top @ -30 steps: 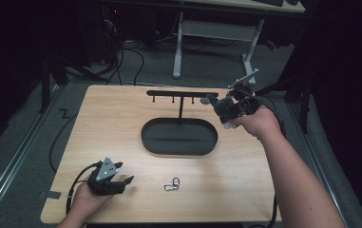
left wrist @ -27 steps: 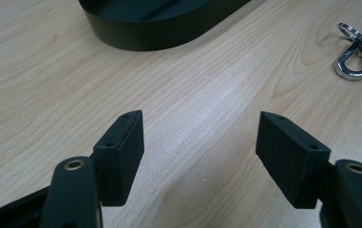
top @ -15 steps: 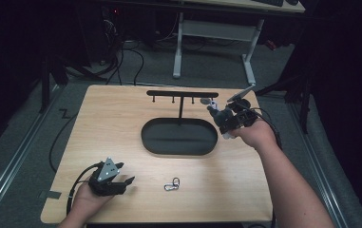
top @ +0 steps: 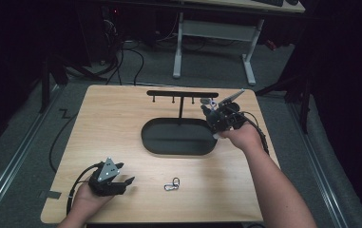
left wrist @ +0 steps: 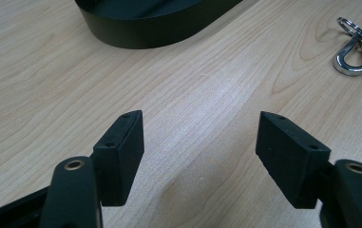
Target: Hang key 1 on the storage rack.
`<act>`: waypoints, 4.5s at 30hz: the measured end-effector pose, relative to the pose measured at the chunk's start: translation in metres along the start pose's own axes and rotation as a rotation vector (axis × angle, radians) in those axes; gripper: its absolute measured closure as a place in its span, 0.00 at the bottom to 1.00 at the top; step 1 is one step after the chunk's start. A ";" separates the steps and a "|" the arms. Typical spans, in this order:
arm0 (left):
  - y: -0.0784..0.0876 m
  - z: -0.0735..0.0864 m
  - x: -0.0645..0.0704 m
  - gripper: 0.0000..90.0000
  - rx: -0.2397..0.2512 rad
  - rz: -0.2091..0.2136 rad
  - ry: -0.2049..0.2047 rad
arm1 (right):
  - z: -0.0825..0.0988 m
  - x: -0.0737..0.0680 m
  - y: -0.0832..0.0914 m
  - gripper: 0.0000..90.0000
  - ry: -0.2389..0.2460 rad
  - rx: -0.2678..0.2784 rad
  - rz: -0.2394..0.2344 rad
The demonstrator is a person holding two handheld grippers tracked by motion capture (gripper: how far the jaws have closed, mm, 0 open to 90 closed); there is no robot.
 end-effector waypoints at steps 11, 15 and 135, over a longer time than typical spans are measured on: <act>-0.001 0.000 0.000 0.38 0.000 0.005 -0.001 | -0.008 0.001 -0.011 0.32 -0.030 0.025 -0.008; -0.001 0.000 0.000 0.37 -0.001 0.006 -0.001 | -0.009 0.000 -0.008 0.25 -0.042 0.053 -0.008; -0.031 -0.056 0.069 0.71 -0.032 0.002 0.025 | 0.191 -0.011 -0.077 0.65 0.107 0.472 -0.066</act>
Point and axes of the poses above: each handheld gripper's, and its own axes: y roughly backward along the jaws, z roughly out of its underside, x roughly to its right, the point moved 3 cm from there along -y, roughly forward along the jaws, and after that the axes turned 12 degrees about -x, right-handed, at the moved point
